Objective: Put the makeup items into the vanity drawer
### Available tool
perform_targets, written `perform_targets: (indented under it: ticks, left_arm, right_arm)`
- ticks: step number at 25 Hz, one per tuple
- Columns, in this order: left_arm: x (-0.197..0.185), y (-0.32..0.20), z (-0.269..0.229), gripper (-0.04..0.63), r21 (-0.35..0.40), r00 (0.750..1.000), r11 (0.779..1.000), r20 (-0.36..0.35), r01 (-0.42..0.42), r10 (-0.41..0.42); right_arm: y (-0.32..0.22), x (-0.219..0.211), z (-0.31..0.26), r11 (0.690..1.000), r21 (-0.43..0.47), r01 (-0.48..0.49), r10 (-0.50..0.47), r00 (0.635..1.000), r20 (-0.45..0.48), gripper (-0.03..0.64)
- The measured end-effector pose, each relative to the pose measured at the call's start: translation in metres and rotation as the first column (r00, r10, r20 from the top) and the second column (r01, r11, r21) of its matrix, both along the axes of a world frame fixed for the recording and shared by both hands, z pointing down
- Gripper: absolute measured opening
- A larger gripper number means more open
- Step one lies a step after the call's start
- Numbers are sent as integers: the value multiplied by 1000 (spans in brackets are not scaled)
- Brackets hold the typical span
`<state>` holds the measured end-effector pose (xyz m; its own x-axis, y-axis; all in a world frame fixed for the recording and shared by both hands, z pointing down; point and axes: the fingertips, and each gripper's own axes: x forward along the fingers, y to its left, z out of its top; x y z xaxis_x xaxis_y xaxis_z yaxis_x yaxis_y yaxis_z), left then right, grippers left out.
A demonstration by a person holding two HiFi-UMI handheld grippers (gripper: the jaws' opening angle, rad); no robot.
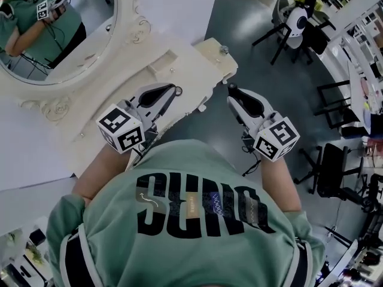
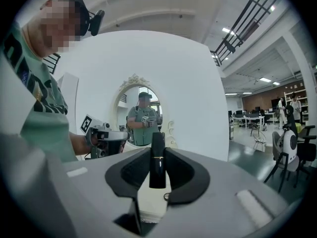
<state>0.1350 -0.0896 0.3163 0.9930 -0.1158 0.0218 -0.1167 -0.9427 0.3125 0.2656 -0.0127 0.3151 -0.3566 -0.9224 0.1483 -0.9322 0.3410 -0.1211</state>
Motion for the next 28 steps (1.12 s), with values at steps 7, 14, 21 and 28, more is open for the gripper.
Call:
perform_targets:
  ticks: [7, 14, 21, 28]
  left_arm:
    - [-19, -51, 29, 5, 1, 992, 993, 50, 114, -114]
    - [-44, -130, 109, 5, -61, 972, 973, 93, 223, -217]
    - [-53, -174, 175, 5, -132, 966, 962, 131, 238, -221]
    - [-54, -186, 206, 3, -179, 974, 961, 115, 213, -195]
  right_arm:
    - [-87, -18, 32, 992, -70, 110, -114, 992, -59, 101]
    - [-208, -52, 141, 970, -196, 142, -165, 981, -104, 101]
    - [-295, -69, 239, 932, -329, 152, -235, 944, -232, 101]
    - [-333, -81, 298, 850, -483, 212, -443, 784, -436, 103]
